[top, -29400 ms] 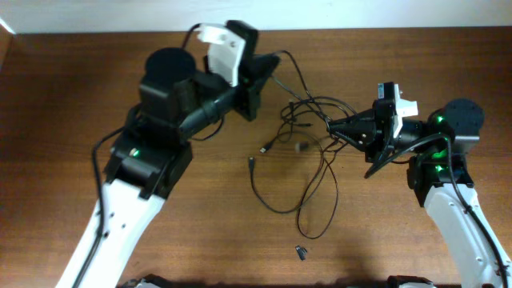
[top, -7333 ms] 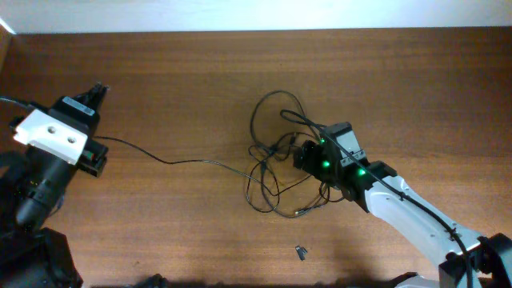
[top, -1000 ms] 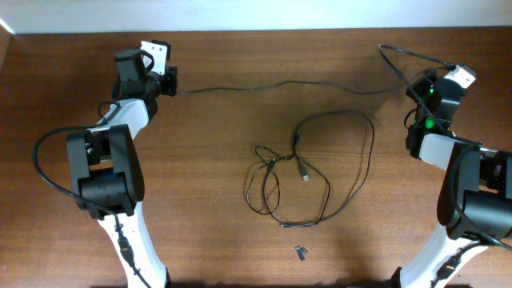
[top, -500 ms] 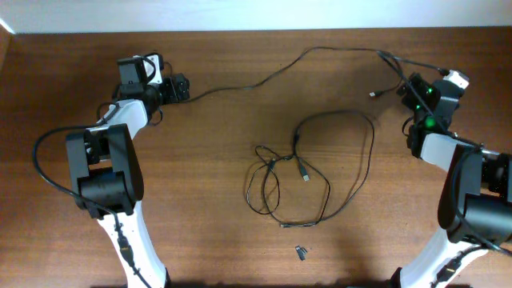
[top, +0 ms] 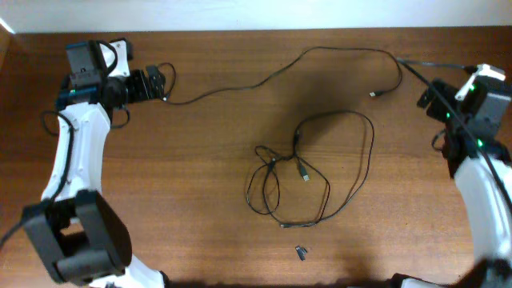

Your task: Untangle cables

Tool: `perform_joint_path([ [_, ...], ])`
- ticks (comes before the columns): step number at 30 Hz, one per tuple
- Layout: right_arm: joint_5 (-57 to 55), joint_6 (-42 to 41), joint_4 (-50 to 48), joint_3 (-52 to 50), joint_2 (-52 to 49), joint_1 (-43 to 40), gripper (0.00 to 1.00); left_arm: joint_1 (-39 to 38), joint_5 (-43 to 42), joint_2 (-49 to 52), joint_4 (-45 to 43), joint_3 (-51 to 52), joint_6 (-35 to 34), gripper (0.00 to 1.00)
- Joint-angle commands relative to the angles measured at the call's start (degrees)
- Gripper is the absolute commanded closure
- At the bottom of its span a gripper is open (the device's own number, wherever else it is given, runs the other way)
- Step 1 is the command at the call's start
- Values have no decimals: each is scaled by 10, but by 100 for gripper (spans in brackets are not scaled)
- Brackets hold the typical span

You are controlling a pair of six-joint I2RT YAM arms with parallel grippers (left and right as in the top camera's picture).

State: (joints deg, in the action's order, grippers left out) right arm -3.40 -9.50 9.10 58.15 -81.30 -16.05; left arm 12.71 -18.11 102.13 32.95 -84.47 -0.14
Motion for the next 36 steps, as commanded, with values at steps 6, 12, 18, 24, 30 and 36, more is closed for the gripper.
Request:
perform_joint_path([
  [6, 197, 18, 234, 2, 134, -1, 1, -100, -5, -85, 192, -1, 226, 1],
  [12, 198, 29, 302, 2, 72, 0, 1, -187, -5, -85, 199, -1, 230, 1],
  [18, 193, 61, 292, 2, -64, 64, 1, -201, -5, -85, 199, -1, 230, 1],
  [24, 193, 61, 238, 2, -196, 119, 1, -201, -5, -85, 199, -1, 230, 1],
  [30, 153, 59, 215, 2, -223, 128, 52, -201, -5, -85, 199, -1, 230, 1],
  [36, 151, 59, 225, 2, -219, 128, 96, -201, -5, -85, 199, -1, 230, 1],
])
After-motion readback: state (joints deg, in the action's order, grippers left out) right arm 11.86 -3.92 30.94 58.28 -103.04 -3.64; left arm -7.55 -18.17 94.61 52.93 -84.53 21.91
